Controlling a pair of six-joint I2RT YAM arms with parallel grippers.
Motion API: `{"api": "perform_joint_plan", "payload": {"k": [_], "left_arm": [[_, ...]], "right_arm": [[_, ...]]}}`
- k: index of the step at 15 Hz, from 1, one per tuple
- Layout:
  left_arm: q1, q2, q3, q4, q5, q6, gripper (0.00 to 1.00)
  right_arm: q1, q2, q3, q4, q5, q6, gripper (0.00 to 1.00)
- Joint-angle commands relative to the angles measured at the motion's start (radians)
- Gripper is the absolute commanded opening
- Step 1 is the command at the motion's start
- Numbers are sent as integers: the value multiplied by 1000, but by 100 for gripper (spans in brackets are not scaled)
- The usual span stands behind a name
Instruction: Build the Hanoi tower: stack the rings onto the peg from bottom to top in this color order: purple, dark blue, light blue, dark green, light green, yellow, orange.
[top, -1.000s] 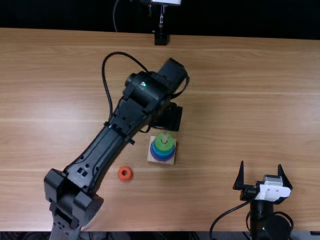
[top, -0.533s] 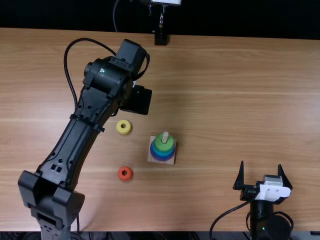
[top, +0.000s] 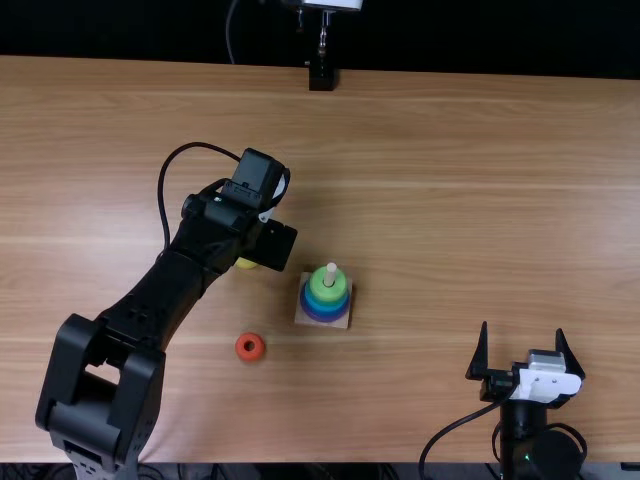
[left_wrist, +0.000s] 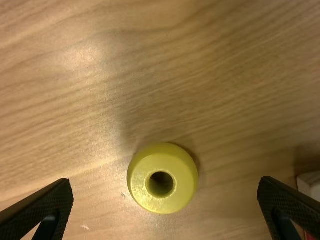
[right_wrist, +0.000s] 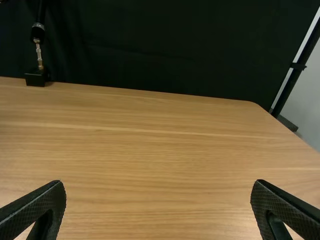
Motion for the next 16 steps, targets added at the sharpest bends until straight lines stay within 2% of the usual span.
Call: {"api": "perform_joint_plan", "payload": {"k": [1,11,16], "left_arm": [[19,-24,-5,9,-6,15,100],[66,72,-5,7,-3,15,100],[66,96,-27,5,-3,15,100]], "right_arm": [[-5,-19,-9,4,-4,0,100],[-5,-19,-9,4,-4,0,100],[-5,-19,-9,4,-4,0,100]]}}
